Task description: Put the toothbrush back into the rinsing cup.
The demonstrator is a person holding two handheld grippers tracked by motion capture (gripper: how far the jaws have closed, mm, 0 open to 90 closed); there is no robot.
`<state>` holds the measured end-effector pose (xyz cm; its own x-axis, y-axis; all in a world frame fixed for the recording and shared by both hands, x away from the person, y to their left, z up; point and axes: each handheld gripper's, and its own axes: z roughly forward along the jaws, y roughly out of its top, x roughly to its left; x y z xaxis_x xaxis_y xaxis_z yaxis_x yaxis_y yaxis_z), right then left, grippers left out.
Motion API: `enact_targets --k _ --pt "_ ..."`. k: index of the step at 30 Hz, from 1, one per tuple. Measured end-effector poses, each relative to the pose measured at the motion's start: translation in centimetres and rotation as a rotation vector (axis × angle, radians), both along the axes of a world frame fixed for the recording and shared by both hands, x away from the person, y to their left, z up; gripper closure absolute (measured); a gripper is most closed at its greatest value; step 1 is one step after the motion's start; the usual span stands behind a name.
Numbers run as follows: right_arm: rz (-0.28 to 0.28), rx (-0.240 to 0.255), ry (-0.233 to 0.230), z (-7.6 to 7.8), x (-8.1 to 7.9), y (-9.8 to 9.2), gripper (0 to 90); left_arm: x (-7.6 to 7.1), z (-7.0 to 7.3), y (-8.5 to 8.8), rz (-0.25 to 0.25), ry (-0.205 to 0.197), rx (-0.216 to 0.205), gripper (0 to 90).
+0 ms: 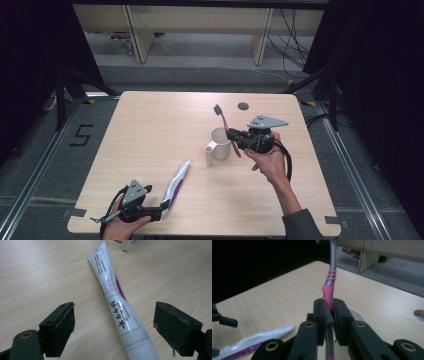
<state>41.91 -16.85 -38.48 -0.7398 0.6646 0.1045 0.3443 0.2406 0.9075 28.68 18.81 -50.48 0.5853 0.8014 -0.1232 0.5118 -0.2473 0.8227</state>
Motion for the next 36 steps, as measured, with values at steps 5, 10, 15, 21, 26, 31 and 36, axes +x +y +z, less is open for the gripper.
enact_targets --k 5,10,15,21,26,31,36 --pt "0.024 0.046 -0.026 -0.1 0.6 1.8 81.9 0.0 -0.1 0.0 0.003 0.0 -0.006 17.0" --pt "0.05 0.076 -0.037 -0.6 1.4 3.8 81.9 0.0 0.0 0.0 -0.003 -0.001 -0.002 17.0" --pt "0.065 0.102 -0.051 -1.0 1.9 5.2 81.9 0.0 0.0 0.0 -0.003 0.0 -0.001 17.0" --pt "0.066 0.122 -0.049 -1.3 2.2 6.0 81.9 0.0 0.0 0.0 -0.005 -0.001 -0.003 17.0" --pt "0.071 0.131 -0.054 -1.7 2.4 6.5 81.9 0.0 0.0 0.0 -0.004 -0.001 -0.001 17.0" --pt "0.069 0.146 -0.05 -2.1 2.6 6.6 81.9 0.0 0.0 0.0 -0.004 -0.002 -0.002 16.9" --pt "0.073 0.157 -0.045 -2.7 2.6 6.5 81.9 0.0 0.0 -0.1 -0.002 -0.005 -0.008 16.9"
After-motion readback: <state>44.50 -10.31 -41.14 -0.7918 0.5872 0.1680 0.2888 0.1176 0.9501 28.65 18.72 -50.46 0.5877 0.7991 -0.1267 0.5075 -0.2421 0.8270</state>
